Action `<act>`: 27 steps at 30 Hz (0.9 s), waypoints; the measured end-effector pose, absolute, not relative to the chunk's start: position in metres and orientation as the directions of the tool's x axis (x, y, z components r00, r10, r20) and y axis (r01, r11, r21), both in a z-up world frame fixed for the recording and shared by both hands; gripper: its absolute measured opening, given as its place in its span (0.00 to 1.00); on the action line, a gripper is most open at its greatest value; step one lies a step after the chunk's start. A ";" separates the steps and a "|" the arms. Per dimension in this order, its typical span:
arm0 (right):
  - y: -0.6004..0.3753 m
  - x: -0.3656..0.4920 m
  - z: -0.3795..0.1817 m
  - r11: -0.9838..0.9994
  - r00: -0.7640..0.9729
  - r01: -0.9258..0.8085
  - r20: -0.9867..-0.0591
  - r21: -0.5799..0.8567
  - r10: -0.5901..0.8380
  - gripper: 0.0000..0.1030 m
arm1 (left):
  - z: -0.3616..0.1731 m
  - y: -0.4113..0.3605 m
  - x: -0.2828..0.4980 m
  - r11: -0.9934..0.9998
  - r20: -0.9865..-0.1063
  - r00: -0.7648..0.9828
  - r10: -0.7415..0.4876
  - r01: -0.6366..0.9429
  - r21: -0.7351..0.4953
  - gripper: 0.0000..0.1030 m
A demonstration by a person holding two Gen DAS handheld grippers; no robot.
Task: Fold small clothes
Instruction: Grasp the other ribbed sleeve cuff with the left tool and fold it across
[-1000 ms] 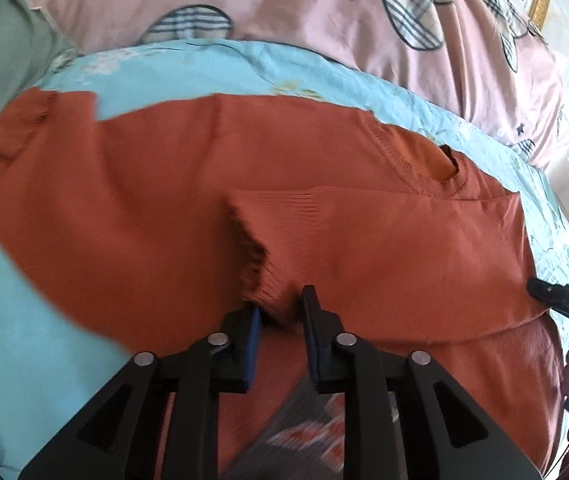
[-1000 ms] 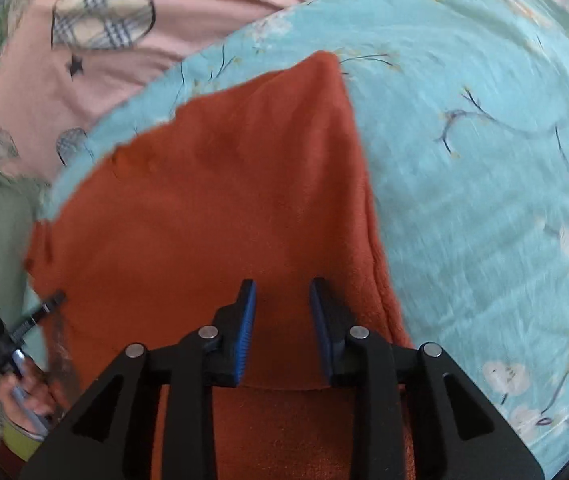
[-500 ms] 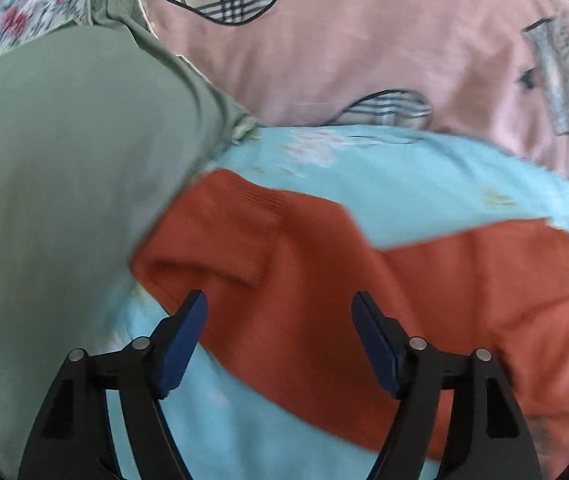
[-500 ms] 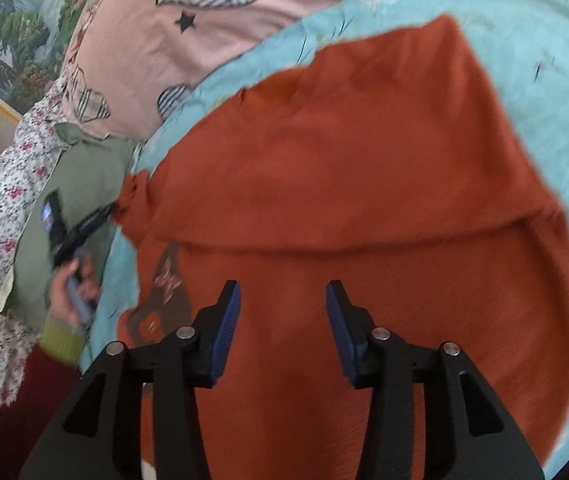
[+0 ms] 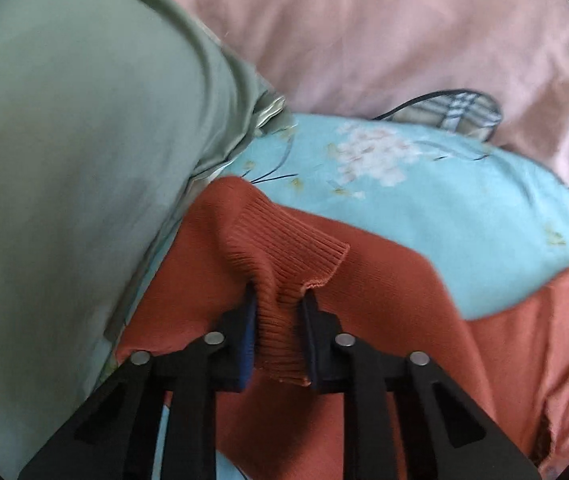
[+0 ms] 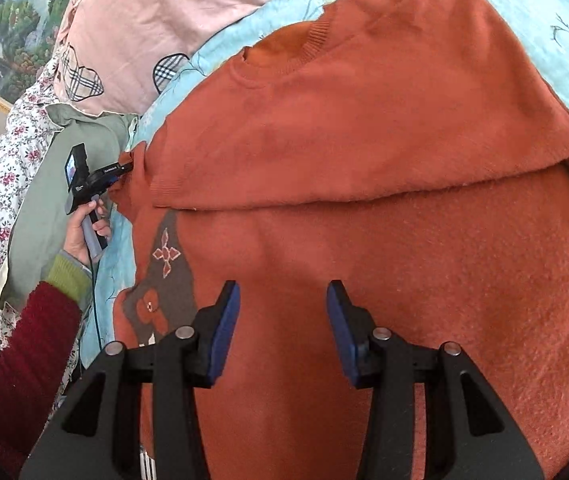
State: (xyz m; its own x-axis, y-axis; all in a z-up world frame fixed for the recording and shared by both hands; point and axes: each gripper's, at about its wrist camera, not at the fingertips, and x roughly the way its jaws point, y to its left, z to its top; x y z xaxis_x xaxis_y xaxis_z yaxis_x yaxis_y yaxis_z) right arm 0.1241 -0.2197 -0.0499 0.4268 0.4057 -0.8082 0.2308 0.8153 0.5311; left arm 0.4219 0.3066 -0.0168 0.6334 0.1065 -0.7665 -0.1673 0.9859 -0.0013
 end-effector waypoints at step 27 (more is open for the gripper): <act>-0.276 0.087 -0.020 0.771 0.567 0.326 -0.766 0.546 0.303 0.45 | -0.028 -0.102 0.282 0.828 -0.714 0.437 -0.547 0.408 -0.385 0.16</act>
